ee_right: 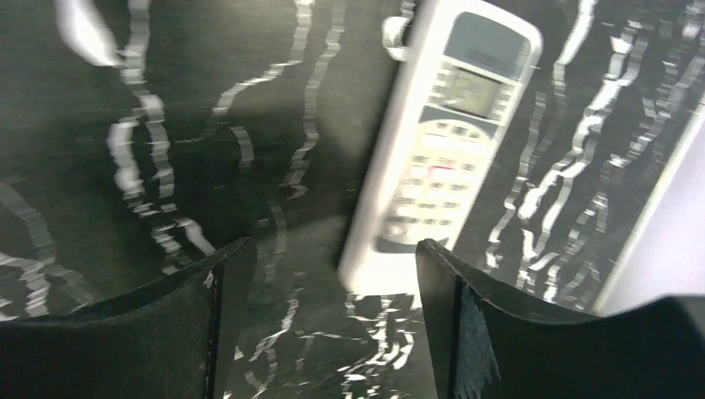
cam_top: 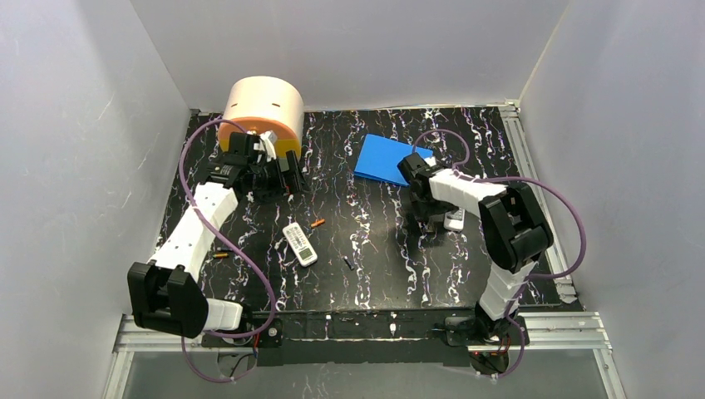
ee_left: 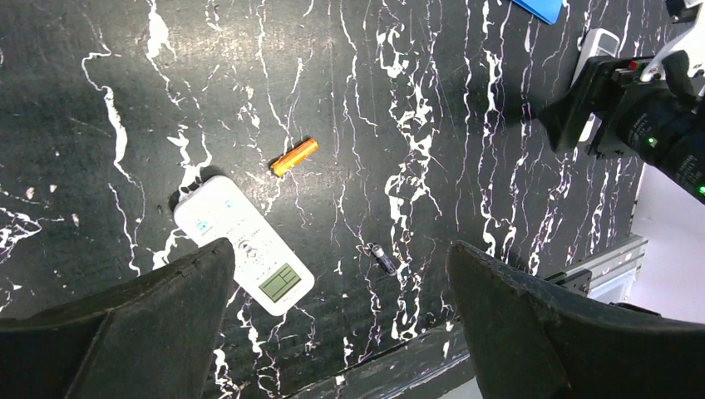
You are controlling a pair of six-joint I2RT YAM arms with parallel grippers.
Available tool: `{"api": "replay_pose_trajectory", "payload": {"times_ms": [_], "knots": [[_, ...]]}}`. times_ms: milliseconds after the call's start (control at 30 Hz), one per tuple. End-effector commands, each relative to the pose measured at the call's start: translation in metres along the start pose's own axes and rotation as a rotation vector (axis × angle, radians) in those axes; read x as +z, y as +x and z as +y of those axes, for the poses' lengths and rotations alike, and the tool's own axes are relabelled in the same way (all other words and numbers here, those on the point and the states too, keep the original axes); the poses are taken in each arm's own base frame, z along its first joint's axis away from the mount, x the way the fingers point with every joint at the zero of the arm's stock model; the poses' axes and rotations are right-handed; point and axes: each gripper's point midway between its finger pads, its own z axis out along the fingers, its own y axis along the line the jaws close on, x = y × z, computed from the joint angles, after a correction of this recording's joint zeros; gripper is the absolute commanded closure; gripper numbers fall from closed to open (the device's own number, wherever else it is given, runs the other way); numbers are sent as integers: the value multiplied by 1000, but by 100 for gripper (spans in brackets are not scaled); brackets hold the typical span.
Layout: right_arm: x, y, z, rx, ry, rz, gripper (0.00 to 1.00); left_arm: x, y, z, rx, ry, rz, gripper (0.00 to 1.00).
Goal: Load the batteries into the remote control
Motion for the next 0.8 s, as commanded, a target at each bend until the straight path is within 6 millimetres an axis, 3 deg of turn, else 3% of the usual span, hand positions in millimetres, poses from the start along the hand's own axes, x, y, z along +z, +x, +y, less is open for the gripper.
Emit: {"api": "replay_pose_trajectory", "payload": {"times_ms": [0,67,200,300,400,533,700,767], "knots": [[-38,-28,42,80,-304,-69,21,-14,-3,7,-47,-62,-4,2],[-57,-39,51,72,-411,-129,21,-17,-5,7,-57,-58,-37,2],[-102,-52,88,38,-717,-255,22,-29,-3,15,-64,-109,-70,2],[-137,-54,119,13,-863,-322,22,-34,14,30,-113,-181,-53,2],[-156,-52,147,1,-885,-361,22,-25,47,43,-210,-209,-5,2],[-153,-48,169,49,-882,-322,26,-6,92,56,-324,-277,95,2],[-135,-40,168,105,-817,-267,27,20,111,55,-308,-381,116,2],[-133,-36,165,106,-804,-266,27,27,117,65,-342,-475,127,2]]}}
